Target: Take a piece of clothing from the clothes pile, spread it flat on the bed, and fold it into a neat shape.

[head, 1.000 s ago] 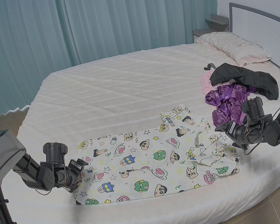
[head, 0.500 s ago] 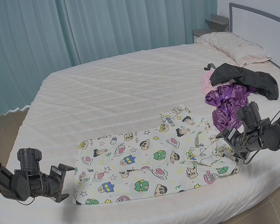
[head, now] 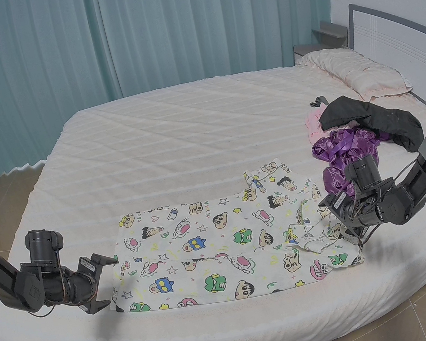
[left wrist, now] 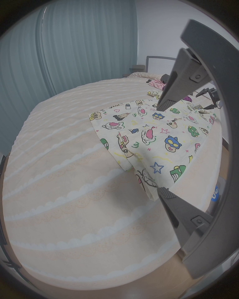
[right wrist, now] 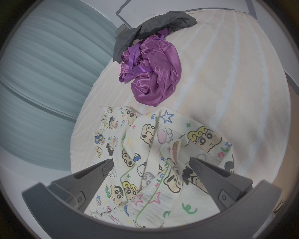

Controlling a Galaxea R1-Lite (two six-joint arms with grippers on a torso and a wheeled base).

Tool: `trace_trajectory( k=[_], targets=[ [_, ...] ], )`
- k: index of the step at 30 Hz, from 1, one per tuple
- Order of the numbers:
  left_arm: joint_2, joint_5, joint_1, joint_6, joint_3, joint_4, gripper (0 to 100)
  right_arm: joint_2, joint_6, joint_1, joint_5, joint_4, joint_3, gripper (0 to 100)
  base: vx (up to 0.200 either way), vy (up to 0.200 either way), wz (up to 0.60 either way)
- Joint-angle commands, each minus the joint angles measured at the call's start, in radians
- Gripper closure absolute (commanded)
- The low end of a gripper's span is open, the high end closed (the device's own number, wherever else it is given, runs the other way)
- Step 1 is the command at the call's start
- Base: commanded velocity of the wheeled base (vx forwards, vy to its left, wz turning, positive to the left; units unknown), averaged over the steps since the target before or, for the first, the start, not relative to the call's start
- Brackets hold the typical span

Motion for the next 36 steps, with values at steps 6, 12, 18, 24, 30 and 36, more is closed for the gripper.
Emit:
trace_trajectory(
  k=[6, 12, 18, 24, 30, 36],
  targets=[
    [0.002, 0.000, 0.004, 0.000, -0.004, -0.001, 0, 0.027, -0.001, -0.001, 0.000, 0.005, -0.011, 0, 0.000, 0.000, 0.00],
    [0.002, 0.000, 0.004, 0.000, -0.005, -0.001, 0, 0.030, -0.004, -0.004, -0.001, 0.008, -0.018, 100, 0.000, 0.000, 0.00],
    [0.000, 0.001, 0.008, 0.000, -0.010, -0.001, 0, 0.020, -0.010, -0.006, -0.001, 0.013, 0.009, 100, 0.000, 0.000, 0.00],
    [0.000, 0.001, 0.008, 0.000, -0.005, -0.001, 0, -0.052, -0.010, 0.002, -0.001, 0.062, 0.028, 100, 0.000, 0.000, 0.00],
    [0.000, 0.001, 0.007, 0.000, -0.001, -0.001, 0, -0.138, -0.010, 0.023, -0.001, 0.134, 0.032, 100, 0.000, 0.000, 0.00],
    [0.002, 0.001, 0.007, 0.000, 0.001, -0.001, 0, -0.215, -0.013, 0.066, -0.003, 0.192, 0.055, 100, 0.000, 0.000, 0.00]
  ],
)
